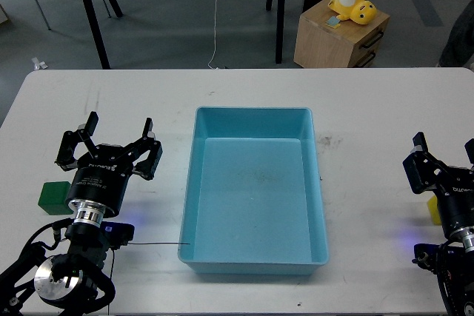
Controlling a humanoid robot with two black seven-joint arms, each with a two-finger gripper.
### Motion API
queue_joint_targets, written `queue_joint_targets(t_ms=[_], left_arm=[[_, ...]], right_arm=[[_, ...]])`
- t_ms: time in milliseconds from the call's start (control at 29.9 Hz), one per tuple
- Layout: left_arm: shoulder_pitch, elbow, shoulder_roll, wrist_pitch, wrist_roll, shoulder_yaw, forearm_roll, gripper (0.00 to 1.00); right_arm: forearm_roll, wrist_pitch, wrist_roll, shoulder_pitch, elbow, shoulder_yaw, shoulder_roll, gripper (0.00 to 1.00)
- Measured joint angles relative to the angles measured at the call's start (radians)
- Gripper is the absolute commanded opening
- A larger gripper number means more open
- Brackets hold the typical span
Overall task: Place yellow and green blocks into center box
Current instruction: 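Move the right gripper toward the yellow cube beside the bin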
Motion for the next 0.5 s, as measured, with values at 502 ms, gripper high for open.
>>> queue_joint_targets(t_ms=[502], left_arm=[[-0.001, 0.005, -0.005, -0.002, 0.0, 0.001, 0.001, 1.0]], right_arm=[[-0.09, 0.063, 0.009, -0.013, -0.01, 0.046, -0.045, 0.99]])
